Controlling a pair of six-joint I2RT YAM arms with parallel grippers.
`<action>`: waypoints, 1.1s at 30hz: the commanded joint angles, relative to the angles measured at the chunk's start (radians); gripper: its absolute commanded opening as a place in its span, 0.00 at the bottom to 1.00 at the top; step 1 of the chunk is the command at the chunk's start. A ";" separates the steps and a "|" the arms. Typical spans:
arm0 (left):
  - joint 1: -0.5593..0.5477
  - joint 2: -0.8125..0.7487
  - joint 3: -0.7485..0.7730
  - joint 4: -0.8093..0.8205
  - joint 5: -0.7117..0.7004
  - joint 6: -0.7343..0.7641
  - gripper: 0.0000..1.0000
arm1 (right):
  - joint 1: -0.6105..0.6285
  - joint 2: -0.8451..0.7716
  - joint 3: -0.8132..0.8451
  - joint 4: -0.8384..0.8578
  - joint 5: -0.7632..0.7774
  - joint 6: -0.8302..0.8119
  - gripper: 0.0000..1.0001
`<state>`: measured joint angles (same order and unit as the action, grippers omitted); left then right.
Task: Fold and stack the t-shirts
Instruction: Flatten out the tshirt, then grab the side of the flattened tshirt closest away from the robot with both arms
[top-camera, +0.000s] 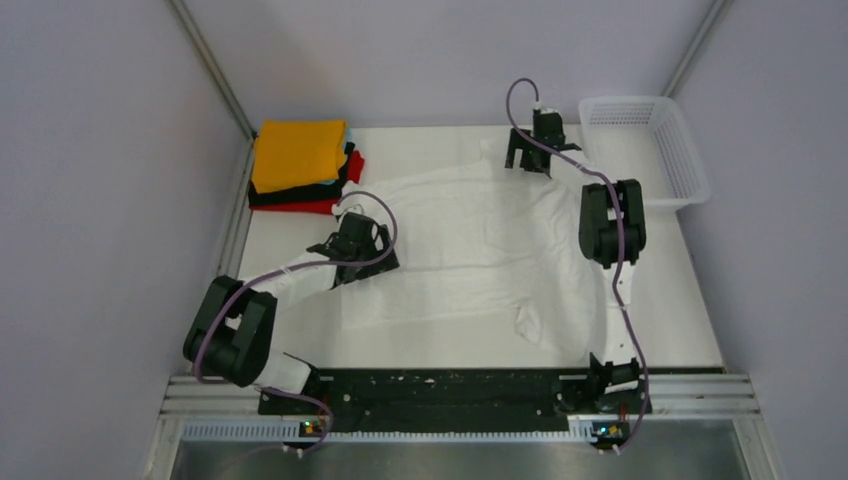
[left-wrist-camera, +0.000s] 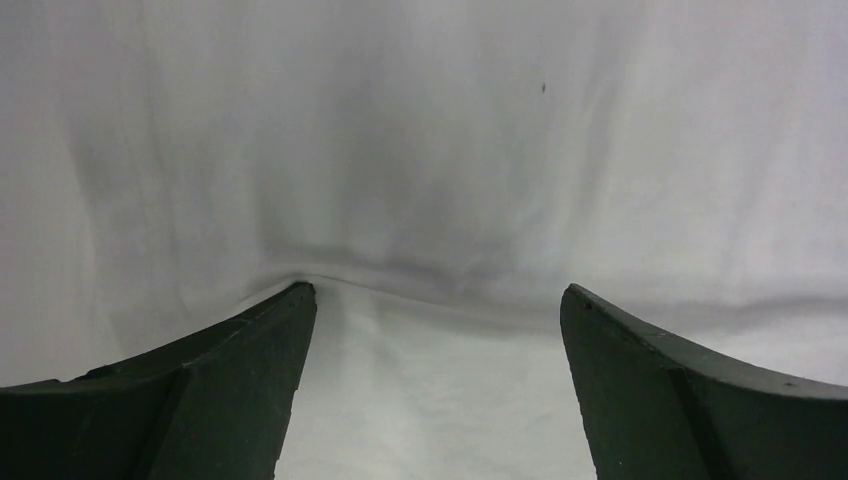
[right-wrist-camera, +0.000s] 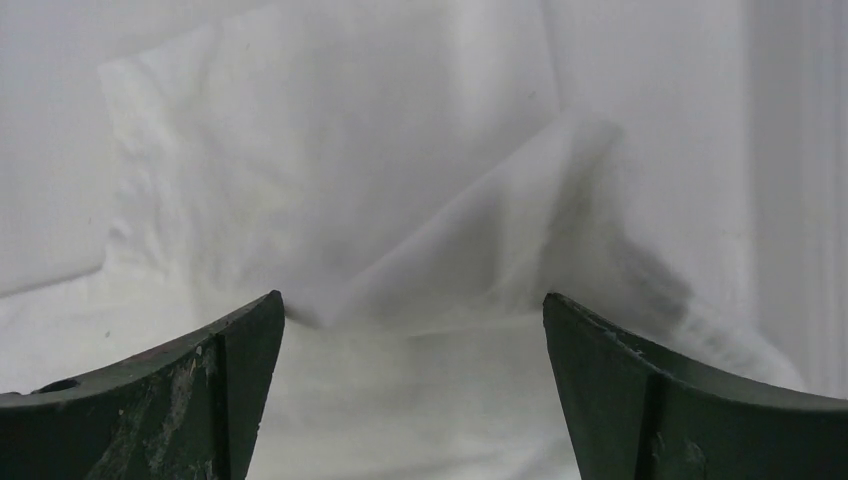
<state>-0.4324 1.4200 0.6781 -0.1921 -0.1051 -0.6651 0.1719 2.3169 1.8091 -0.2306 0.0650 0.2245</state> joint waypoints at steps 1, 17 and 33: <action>0.080 0.153 0.044 0.012 -0.022 0.007 0.99 | -0.067 0.087 0.144 -0.043 0.059 0.093 0.99; 0.083 0.069 0.203 -0.110 0.024 0.024 0.99 | -0.035 -0.009 0.307 -0.210 -0.045 -0.036 0.99; 0.055 -0.523 -0.115 -0.542 -0.143 -0.297 0.99 | 0.101 -0.808 -0.523 0.007 0.254 0.137 0.99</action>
<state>-0.3752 0.9947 0.6502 -0.5800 -0.1749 -0.8440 0.2844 1.7008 1.5185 -0.3477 0.2687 0.2466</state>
